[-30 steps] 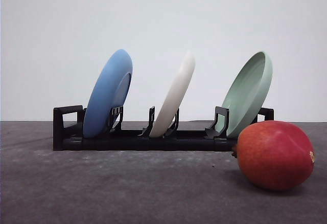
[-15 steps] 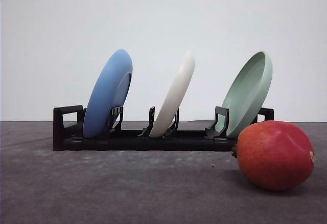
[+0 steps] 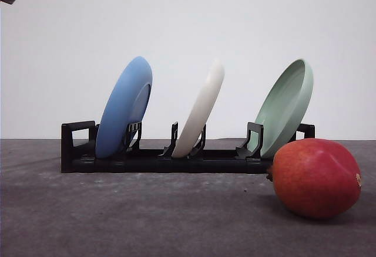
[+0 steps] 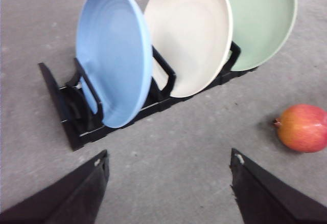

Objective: Place pomegranate in white plate

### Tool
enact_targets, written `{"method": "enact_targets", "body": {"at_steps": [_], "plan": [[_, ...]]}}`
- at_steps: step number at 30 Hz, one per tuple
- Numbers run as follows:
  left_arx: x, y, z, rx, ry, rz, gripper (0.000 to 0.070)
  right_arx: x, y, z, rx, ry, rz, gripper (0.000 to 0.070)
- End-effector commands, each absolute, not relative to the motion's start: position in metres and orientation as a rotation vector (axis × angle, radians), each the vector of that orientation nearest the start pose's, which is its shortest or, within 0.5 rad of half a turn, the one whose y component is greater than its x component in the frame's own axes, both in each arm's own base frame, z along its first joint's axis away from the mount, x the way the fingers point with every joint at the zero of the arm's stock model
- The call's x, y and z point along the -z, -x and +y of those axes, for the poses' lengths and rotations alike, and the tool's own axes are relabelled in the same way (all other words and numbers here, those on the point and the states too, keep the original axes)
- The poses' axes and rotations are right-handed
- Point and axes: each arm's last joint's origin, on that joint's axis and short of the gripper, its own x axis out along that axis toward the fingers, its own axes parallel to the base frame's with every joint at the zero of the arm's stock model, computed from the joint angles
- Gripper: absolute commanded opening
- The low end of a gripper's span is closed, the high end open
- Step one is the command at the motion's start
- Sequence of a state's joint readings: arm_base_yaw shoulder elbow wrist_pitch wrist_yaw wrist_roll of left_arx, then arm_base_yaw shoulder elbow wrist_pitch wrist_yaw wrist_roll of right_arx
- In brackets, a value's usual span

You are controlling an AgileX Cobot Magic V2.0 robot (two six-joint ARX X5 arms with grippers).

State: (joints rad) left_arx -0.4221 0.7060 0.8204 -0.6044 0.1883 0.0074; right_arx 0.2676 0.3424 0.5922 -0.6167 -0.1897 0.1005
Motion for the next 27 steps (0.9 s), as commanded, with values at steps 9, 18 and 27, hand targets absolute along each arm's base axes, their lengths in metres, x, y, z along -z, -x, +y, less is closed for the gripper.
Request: {"method": "enact_targets", "body": {"at_steps": [9,18,27], "plan": [[-0.325,-0.131,-0.092,0.783,-0.190,0.386,0.0465,-0.285,-0.079,0.028,-0.459,-0.112,0.347,0.0348],[-0.308,-0.160,-0.151,0.859,-0.248,0.342,0.0425,-0.285,-0.079,0.028,-0.457,-0.114,0.344,0.0348],[-0.280,-0.199,-0.210,0.758,-0.237,0.238,0.0426,-0.285,-0.079,0.028,-0.457,-0.113,0.344,0.0348]]}}
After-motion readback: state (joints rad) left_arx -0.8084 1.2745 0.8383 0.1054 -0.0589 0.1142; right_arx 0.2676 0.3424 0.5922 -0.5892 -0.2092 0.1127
